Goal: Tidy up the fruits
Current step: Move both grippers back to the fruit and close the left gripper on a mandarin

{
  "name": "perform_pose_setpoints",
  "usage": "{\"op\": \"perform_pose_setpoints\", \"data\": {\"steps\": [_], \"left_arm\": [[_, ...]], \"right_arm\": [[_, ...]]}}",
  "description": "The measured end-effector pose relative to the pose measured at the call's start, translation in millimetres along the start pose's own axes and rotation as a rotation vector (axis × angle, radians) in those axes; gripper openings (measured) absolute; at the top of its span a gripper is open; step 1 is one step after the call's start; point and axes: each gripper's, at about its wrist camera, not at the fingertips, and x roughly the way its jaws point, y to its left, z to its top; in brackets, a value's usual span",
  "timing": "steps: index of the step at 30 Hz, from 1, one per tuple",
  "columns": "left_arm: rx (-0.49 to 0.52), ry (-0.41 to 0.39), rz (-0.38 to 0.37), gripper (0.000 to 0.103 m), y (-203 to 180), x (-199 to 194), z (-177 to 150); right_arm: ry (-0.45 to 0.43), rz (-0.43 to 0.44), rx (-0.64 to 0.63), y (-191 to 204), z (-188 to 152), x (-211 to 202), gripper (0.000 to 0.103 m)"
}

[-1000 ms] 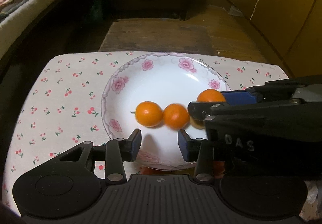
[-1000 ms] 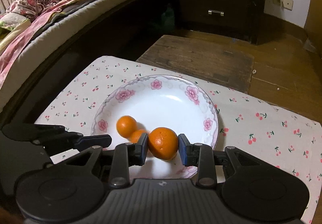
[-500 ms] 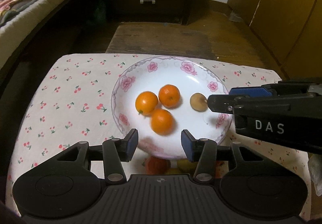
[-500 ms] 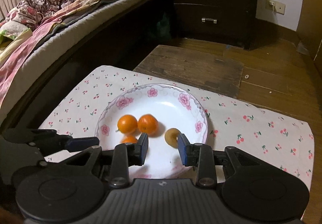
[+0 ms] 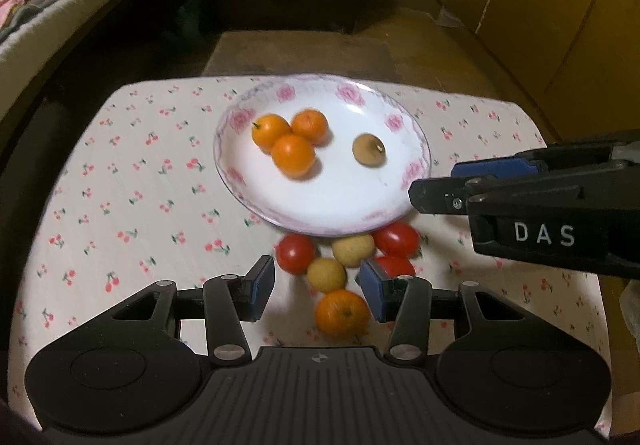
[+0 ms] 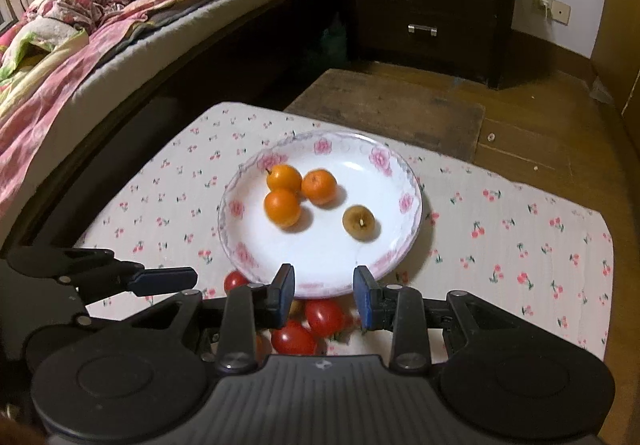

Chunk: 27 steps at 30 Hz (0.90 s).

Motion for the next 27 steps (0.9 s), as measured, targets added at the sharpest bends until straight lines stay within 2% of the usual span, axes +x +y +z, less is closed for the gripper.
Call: {"op": "perform_pose_setpoints", "data": {"steps": [18, 20, 23, 27], "left_arm": [[0.007, 0.086, 0.004, 0.055, -8.7, 33.1, -16.4], [0.009, 0.078, 0.01, 0.053, -9.5, 33.0, -16.5], [0.002, 0.073, 0.012, 0.043, -7.9, 31.9, -16.8], [0.005, 0.078, 0.02, 0.042, -5.4, 27.5, -19.5]], "right_arm": [[0.064, 0.017, 0.0, 2.5, -12.2, 10.4, 0.032], [0.072, 0.022, 0.007, 1.2, -13.1, 11.7, 0.032], [0.082, 0.027, 0.015, -0.3, -14.3, 13.4, 0.032], [0.097, 0.052, 0.028, -0.1, -15.7, 15.6, 0.032]]}}
